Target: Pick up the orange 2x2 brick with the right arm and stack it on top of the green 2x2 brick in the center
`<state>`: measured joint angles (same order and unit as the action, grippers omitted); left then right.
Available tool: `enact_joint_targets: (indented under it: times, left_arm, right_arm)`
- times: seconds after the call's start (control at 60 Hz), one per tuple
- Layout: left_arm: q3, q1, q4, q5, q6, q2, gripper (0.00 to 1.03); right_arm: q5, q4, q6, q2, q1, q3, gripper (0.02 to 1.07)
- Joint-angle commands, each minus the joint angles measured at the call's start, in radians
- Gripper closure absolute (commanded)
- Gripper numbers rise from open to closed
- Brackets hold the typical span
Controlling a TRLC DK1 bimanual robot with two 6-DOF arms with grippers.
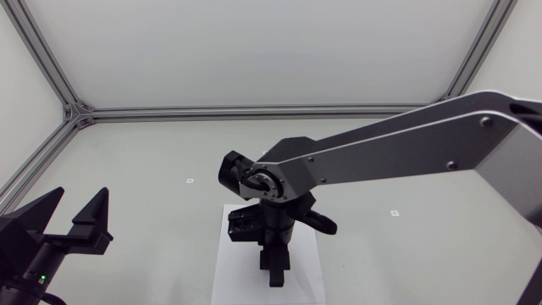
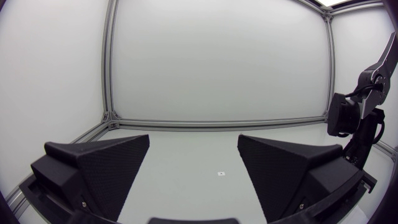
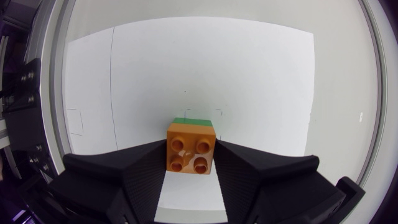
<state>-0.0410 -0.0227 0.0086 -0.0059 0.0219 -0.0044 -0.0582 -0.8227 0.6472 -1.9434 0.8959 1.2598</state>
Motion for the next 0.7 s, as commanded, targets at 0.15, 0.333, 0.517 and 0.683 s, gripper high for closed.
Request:
enact_joint_targets:
  times: [0.15, 0.333, 0.517, 0.683]
  left_arm:
    - [0.041, 0.003, -0.015, 0.004, -0.013, -0.008, 0.04]
    - [0.041, 0.001, -0.015, 0.004, -0.013, -0.008, 0.04]
    - [0.041, 0.003, -0.015, 0.004, -0.013, -0.008, 0.04]
    - [0.041, 0.003, -0.015, 0.004, -0.013, -0.008, 0.04]
  right_arm:
    - [0.000, 0.027, 0.005, -0.023, 0.009, -0.020, 0.74]
    - [-0.003, 0.030, 0.008, -0.017, 0.008, -0.014, 0.74]
    - [-0.003, 0.028, 0.008, -0.017, 0.008, 0.001, 0.74]
    - [-0.002, 0.030, 0.011, -0.020, 0.006, 0.012, 0.74]
